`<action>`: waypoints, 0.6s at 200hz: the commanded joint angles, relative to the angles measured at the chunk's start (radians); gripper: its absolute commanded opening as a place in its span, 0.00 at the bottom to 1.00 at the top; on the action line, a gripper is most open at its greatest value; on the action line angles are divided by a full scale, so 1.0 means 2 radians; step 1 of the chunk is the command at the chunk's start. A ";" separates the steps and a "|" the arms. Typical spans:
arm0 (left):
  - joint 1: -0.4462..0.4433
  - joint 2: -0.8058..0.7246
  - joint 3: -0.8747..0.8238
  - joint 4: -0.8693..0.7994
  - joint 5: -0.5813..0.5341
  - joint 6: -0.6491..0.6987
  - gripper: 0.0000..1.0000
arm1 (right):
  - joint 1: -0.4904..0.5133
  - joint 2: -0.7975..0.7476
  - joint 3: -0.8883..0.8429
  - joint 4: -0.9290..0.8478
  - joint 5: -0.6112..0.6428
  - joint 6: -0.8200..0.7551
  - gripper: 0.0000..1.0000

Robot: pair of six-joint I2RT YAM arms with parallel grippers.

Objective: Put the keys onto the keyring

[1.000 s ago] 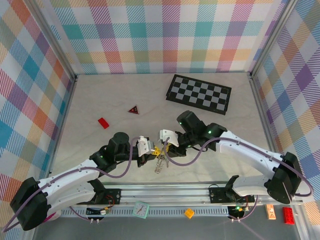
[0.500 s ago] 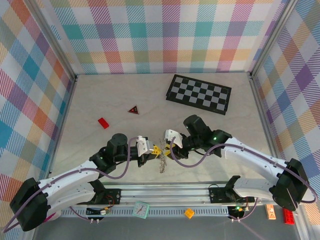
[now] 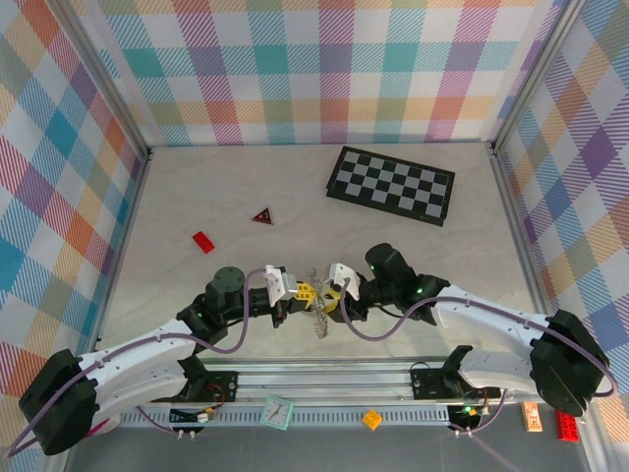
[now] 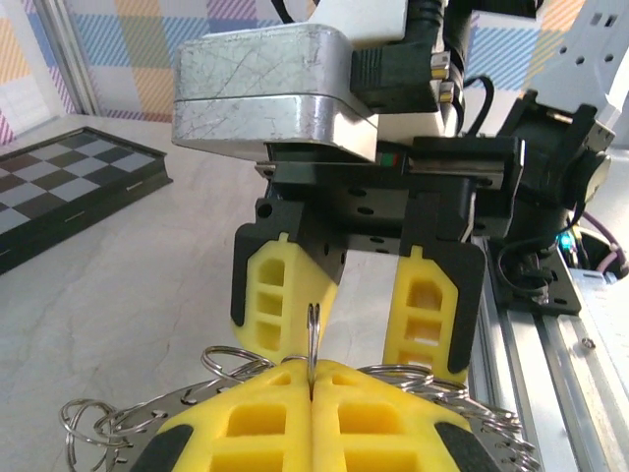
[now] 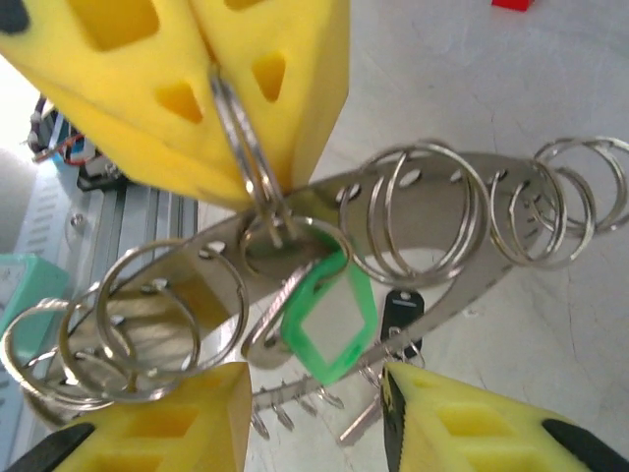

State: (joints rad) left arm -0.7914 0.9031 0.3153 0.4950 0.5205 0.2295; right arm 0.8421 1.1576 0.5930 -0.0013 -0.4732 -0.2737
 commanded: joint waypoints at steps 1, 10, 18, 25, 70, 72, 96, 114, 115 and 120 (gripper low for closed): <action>-0.004 -0.001 -0.012 0.072 -0.008 -0.029 0.00 | 0.005 0.008 -0.014 0.082 -0.019 0.022 0.42; -0.004 -0.001 -0.015 0.079 -0.010 -0.033 0.00 | 0.006 0.009 -0.017 0.094 -0.016 0.024 0.42; -0.004 0.000 -0.016 0.085 -0.010 -0.036 0.00 | 0.006 0.011 -0.020 0.106 -0.010 0.026 0.42; -0.004 -0.001 -0.017 0.089 -0.011 -0.038 0.00 | 0.006 0.013 -0.023 0.118 -0.006 0.029 0.42; -0.004 -0.001 -0.019 0.098 -0.016 -0.044 0.00 | 0.008 0.019 -0.032 0.153 0.011 0.032 0.36; -0.004 -0.002 -0.019 0.099 -0.017 -0.044 0.00 | 0.008 0.019 -0.033 0.154 0.012 0.032 0.36; -0.004 -0.001 -0.021 0.106 -0.020 -0.047 0.00 | 0.008 0.018 -0.036 0.166 0.016 0.031 0.33; -0.004 -0.001 -0.021 0.106 -0.022 -0.048 0.00 | 0.008 0.016 -0.037 0.168 0.018 0.029 0.26; -0.005 -0.001 -0.020 0.106 -0.022 -0.048 0.00 | 0.008 0.016 -0.037 0.167 0.018 0.029 0.26; -0.004 -0.002 -0.021 0.105 -0.023 -0.047 0.00 | 0.008 0.014 -0.037 0.165 0.018 0.028 0.24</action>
State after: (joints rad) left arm -0.7914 0.9085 0.2817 0.6292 0.4767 0.1455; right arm 0.8520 1.1900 0.5308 0.2817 -0.4397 -0.2211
